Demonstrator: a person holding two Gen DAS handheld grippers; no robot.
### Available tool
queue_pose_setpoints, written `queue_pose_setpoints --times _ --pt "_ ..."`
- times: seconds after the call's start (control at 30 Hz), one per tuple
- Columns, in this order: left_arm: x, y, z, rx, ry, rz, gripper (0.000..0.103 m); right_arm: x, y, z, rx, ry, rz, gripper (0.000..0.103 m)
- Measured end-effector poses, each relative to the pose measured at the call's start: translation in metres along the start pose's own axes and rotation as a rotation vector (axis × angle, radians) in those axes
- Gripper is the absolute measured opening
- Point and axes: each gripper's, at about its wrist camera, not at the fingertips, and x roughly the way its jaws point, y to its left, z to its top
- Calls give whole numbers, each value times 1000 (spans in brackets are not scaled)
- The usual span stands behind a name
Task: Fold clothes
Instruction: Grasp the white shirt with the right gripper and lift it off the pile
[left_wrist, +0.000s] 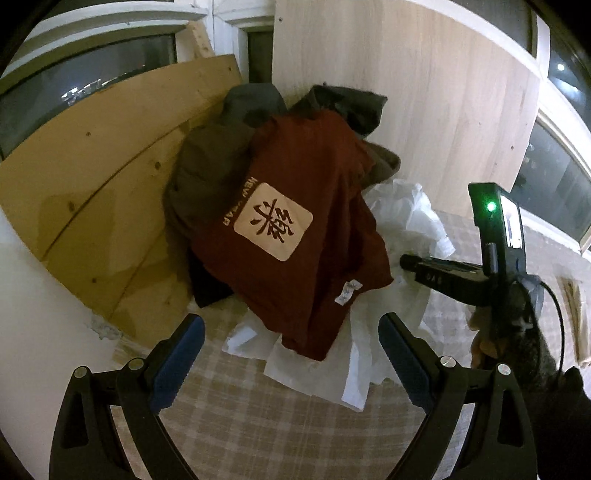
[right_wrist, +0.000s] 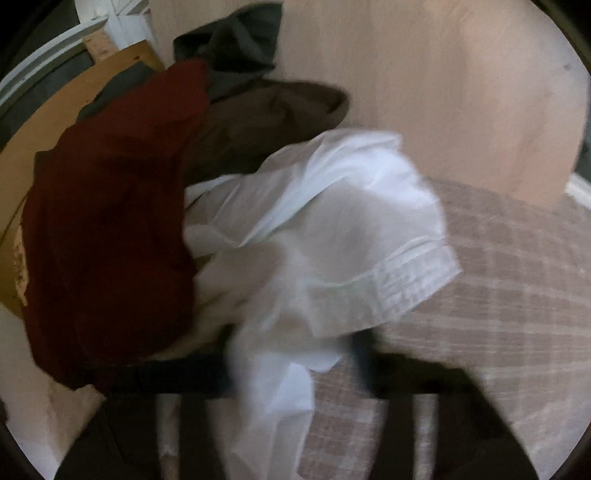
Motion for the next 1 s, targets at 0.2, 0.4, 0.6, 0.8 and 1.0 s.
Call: queue_pose_setpoints --times 0.2,0.4,0.6,0.8,1.0 --pt "5 -2 -1 9 13 0 95 -38 12 6 -64 -113 -3 7" --pt "-6 -3 1 14 -14 -7 95 -124 15 22 -114 -265 -33 6" --pt "-33 -8 1 39 -71 -25 96 -227 0 12 -106 -392 -79 2" --pt "-52 -27 -7 106 -87 -76 96 -325 -35 -23 -66 -442 -160 2" --pt "-70 -55 -20 203 -91 -132 96 -381 -105 -94 109 -439 -401 2"
